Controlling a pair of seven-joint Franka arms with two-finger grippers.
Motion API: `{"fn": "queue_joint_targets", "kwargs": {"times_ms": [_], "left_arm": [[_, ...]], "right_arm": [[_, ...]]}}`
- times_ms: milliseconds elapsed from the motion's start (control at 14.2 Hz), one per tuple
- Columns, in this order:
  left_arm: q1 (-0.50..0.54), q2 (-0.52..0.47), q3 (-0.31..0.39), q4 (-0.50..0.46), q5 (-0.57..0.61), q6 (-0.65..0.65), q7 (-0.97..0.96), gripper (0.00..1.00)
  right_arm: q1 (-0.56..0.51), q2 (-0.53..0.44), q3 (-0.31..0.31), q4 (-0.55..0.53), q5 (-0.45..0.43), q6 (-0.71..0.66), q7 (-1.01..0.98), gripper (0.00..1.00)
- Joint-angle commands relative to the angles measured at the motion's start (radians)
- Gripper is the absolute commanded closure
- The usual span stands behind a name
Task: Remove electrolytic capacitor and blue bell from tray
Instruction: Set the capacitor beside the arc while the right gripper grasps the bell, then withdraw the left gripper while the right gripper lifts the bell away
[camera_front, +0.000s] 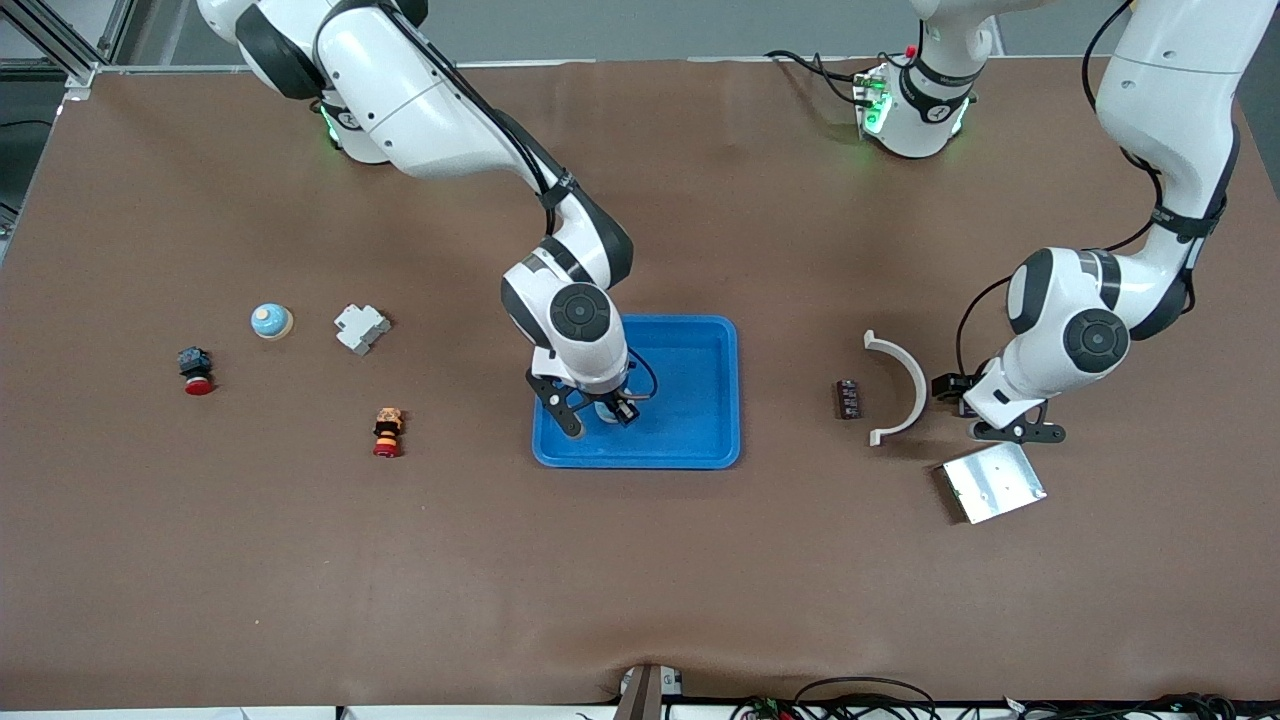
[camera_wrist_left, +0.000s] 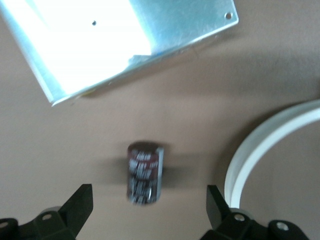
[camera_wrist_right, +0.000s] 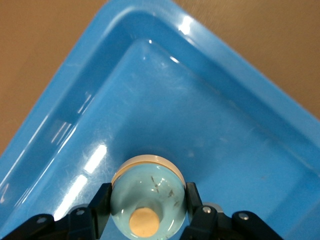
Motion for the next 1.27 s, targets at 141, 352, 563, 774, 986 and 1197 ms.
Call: {"fn": "queue_joint_targets", "kwargs": {"times_ms": [141, 352, 563, 774, 986, 1197], "left_arm": [[0.008, -0.177, -0.011, -0.022, -0.056, -0.150, 0.005, 0.00], [0.052, -0.308, -0.011, -0.022, -0.167, -0.291, 0.106, 0.00], [0.095, -0.427, -0.011, -0.037, -0.247, -0.392, 0.177, 0.00], [0.095, -0.539, -0.009, -0.073, -0.294, -0.445, 0.175, 0.00], [0.092, -0.635, -0.011, -0.041, -0.315, -0.553, 0.158, 0.00], [0.088, -0.644, -0.012, 0.089, -0.343, -0.684, 0.106, 0.00]], "right_arm": [[-0.045, -0.044, 0.005, 0.118, 0.005, -0.294, -0.166, 1.00], [-0.060, -0.113, 0.001, 0.101, 0.005, -0.337, -0.281, 1.00], [-0.109, -0.183, -0.001, 0.069, 0.005, -0.417, -0.376, 1.00], [-0.186, -0.313, -0.002, -0.051, 0.005, -0.416, -0.512, 1.00], [-0.261, -0.378, -0.001, -0.077, 0.005, -0.448, -0.640, 1.00], [-0.296, -0.412, -0.001, -0.099, 0.007, -0.460, -0.720, 1.00]]}}
